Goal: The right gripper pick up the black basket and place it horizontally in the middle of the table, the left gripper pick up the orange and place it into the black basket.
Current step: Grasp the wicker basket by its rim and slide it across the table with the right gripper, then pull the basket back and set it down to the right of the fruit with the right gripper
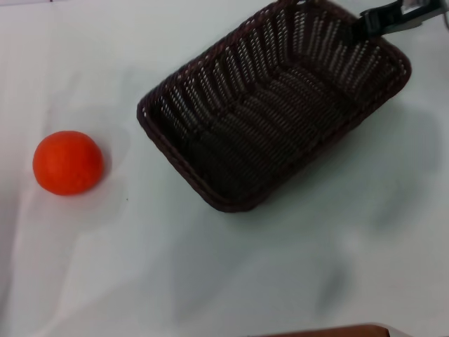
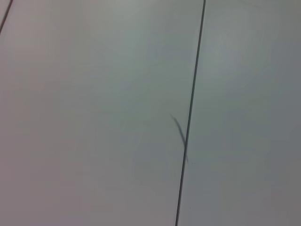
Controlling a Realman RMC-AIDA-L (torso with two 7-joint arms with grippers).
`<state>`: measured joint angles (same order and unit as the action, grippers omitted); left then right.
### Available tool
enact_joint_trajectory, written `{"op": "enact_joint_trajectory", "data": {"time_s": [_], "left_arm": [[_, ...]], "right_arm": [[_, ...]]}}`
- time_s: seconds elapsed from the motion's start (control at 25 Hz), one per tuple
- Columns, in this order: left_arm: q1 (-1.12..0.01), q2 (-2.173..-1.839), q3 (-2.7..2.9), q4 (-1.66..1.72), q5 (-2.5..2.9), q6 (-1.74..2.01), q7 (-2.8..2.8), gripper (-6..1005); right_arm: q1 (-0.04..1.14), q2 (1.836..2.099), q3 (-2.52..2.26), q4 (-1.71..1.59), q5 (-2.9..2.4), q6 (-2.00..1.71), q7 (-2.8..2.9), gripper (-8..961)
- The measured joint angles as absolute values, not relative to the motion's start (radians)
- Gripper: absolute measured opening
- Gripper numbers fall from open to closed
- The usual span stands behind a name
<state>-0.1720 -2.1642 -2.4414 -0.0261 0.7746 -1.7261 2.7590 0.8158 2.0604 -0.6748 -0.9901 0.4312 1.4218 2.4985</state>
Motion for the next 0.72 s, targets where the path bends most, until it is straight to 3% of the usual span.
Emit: {"op": "enact_joint_trajectory", "data": {"time_s": [0.16,0.72], "left_arm": [[-0.172,-2.164,-2.44,-0.026,0.775,-1.726,2.759,827],[-0.171,-2.164,-2.412,-0.028,0.775,-1.723,2.754,827]], "right_arm": [[0.752,2.085,-0.682,-1.147,0.444,1.524,2.606,225],[0.478,2.1,-0.732,-1.294,0.795,1.525,2.775,210]]}}
